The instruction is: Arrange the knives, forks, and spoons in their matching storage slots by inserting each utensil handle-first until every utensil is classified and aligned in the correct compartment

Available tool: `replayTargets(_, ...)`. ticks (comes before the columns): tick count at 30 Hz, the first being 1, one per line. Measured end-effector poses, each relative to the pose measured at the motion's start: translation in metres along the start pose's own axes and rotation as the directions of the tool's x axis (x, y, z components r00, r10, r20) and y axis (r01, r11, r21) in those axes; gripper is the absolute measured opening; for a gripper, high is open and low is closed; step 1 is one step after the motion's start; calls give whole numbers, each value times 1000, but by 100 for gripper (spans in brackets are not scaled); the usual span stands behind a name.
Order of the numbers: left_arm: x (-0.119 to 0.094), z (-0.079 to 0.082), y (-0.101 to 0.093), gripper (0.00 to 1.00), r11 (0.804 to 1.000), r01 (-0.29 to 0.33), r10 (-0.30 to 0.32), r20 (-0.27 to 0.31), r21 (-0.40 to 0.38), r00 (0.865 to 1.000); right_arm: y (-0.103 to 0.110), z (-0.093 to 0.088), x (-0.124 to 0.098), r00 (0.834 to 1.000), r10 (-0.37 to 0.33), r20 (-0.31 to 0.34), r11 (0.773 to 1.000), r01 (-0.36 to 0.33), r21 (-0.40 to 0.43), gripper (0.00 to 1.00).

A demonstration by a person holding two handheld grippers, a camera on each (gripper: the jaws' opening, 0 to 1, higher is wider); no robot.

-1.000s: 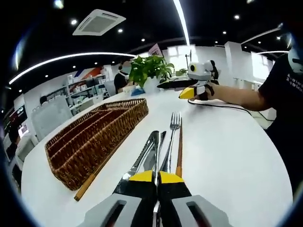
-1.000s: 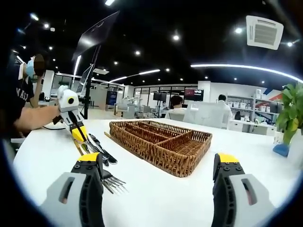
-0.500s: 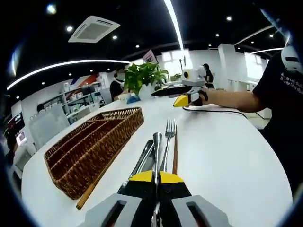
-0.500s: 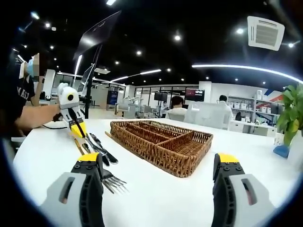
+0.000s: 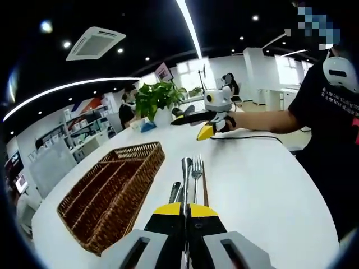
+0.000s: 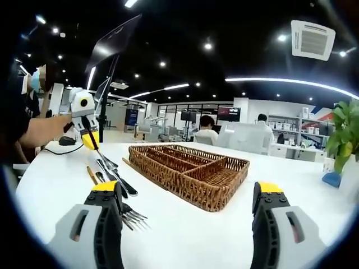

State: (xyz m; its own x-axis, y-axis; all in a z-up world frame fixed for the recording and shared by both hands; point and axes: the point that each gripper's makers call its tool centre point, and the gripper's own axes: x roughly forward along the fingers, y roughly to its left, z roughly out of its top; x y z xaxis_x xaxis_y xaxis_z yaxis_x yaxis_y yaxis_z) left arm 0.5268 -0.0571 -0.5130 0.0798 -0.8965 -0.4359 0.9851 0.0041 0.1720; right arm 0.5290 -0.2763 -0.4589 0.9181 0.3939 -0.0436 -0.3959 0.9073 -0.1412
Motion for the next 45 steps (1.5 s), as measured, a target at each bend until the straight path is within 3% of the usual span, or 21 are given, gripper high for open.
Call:
replayTargets(2,-5,12,-1,0,999,16,-17,27,41,999,-2,1,-1,1000,-5,5,1000,5,2,100)
replayTargets(3,-9,20,1,0,997,34,-35,14,74,999,-3,1,-1,1000,-10,4,1000,10,2,100)
replayTargets(6,-20,59,-1,0,985,100,-107,40,141,993,-5,5,-3,1000,-19,17,1000,19,6,100)
replayTargets(9,-30,82,-5,0,978,119,-131,64,170,989,-7,7,-4,999,-25,26,1000,25,12,100)
replayTargets(32,-32,99,5,0,970,113,-132,76,217,988,-9,8,-4,999,-26,28,1000,25,13,100)
replayTargets(45,-22,100,32,0,969,109,-130,82,220,988,-5,10,-3,999,-13,34,1000,12,24,100)
